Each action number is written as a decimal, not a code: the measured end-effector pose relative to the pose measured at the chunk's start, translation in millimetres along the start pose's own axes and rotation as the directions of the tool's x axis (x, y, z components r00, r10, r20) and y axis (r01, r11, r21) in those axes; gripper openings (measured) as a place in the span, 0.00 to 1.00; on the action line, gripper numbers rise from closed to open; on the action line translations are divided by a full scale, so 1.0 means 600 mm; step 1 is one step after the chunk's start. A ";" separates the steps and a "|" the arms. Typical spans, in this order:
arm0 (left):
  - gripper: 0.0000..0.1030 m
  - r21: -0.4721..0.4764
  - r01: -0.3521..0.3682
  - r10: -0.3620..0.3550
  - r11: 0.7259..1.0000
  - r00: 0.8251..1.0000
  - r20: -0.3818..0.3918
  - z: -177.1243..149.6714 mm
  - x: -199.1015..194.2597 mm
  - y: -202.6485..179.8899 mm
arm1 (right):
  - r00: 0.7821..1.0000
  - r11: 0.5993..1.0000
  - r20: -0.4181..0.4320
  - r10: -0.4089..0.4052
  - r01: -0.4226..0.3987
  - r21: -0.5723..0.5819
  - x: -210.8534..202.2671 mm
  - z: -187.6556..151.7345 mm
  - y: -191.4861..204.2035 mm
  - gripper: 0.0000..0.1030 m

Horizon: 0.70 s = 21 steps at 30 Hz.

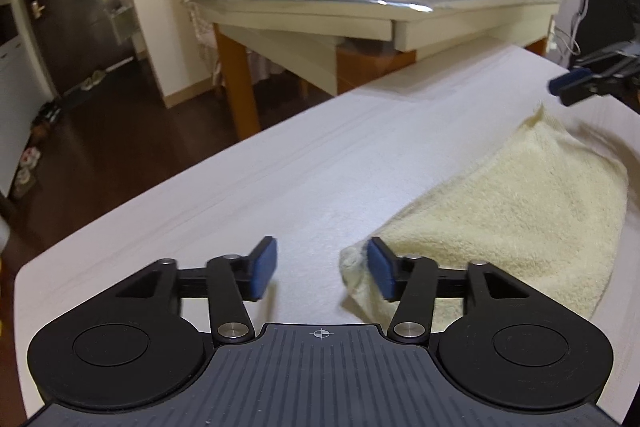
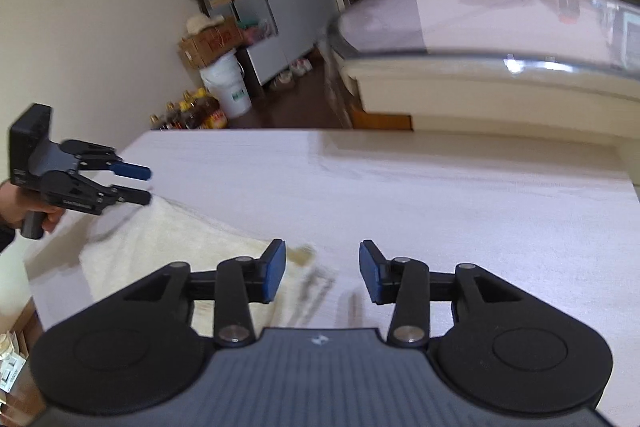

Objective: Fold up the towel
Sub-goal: 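Move both open grippers to the folded towel's corners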

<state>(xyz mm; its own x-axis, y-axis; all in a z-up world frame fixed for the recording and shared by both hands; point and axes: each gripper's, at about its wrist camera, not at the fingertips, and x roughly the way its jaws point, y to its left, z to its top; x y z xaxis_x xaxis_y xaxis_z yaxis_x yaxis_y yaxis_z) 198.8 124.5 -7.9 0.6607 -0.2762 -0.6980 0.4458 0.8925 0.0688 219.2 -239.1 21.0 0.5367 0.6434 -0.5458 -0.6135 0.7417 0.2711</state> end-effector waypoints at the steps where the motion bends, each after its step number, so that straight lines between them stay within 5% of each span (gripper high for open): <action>1: 0.65 -0.016 0.006 -0.006 1.000 1.000 0.007 -0.001 -0.004 0.006 | 1.000 1.000 0.009 0.020 -0.020 -0.021 -0.006 0.000 0.023 0.44; 3: 0.72 -0.059 0.022 -0.022 0.998 1.000 0.006 0.000 -0.007 0.020 | 0.998 0.997 0.018 0.063 -0.062 -0.056 -0.012 -0.002 0.064 0.48; 11: 0.72 -0.107 -0.044 0.046 0.993 0.999 0.018 0.010 -0.024 0.044 | 0.976 0.960 -0.046 0.212 -0.217 -0.177 0.015 -0.027 0.220 0.51; 17: 0.85 -0.101 -0.102 0.106 0.990 0.993 0.041 -0.012 -0.069 0.045 | 0.980 0.921 -0.089 0.180 -0.200 -0.335 0.055 -0.043 0.322 0.50; 21: 0.90 -0.145 -0.128 0.137 0.981 0.989 0.054 -0.038 -0.102 0.059 | 0.990 0.837 -0.116 0.085 -0.134 -0.530 0.099 -0.059 0.405 0.40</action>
<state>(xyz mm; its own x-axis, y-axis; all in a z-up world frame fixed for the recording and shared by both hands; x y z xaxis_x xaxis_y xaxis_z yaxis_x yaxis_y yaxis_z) 160.1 181.3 21.1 0.7469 -0.1702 -0.6428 0.2652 0.9627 0.0533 81.5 -27.1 26.6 0.4117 0.6775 -0.6095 -0.8927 0.4344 -0.1202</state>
